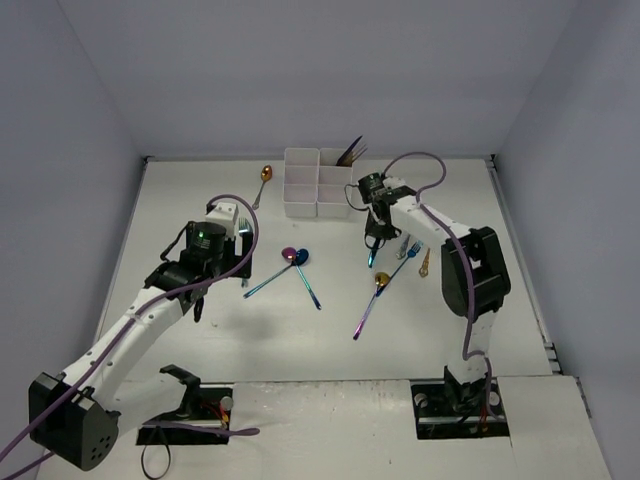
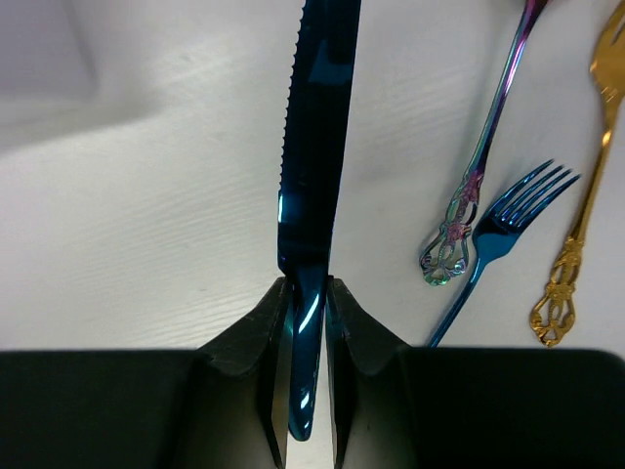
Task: Sort the eating utensils into containers
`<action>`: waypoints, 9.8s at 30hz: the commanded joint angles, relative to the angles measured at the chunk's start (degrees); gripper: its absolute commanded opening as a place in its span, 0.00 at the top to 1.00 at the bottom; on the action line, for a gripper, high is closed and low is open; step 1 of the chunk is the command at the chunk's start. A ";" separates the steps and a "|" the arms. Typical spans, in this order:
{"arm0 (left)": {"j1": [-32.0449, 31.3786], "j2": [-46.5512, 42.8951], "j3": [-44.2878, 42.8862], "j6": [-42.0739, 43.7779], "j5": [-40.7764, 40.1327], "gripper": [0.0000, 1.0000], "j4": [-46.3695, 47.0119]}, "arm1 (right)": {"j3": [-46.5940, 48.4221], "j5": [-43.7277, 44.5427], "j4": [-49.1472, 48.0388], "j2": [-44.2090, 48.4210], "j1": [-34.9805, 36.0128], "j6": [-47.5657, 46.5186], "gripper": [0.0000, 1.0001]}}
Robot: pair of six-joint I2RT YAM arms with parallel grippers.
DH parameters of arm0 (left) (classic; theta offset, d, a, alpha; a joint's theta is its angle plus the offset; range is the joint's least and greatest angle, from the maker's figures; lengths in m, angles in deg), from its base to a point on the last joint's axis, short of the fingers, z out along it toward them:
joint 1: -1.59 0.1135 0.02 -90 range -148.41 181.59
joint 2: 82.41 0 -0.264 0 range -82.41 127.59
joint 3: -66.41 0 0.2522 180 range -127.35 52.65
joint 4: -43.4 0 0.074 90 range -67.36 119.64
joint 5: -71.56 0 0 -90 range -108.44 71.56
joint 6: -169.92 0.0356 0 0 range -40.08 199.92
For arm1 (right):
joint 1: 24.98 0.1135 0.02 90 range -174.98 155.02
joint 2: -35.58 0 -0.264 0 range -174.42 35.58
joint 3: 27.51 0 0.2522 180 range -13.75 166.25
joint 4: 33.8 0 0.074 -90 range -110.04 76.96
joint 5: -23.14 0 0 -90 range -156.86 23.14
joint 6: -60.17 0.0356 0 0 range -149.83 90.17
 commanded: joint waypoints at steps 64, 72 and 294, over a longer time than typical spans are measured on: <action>0.17 -0.76 -0.27 -0.81 -4.09 0.13 3.14 | 24.92 8.67 -73.74 -23.22 3.57 -22.59 1.00; 0.12 -0.87 -0.27 -1.08 -3.83 0.13 3.14 | 18.89 9.23 -73.70 -20.37 4.92 -22.22 0.92; 10.01 54.68 -36.40 -8.02 9.13 0.55 -5.73 | -35.80 -24.85 -14.19 42.26 -3.34 -17.89 0.26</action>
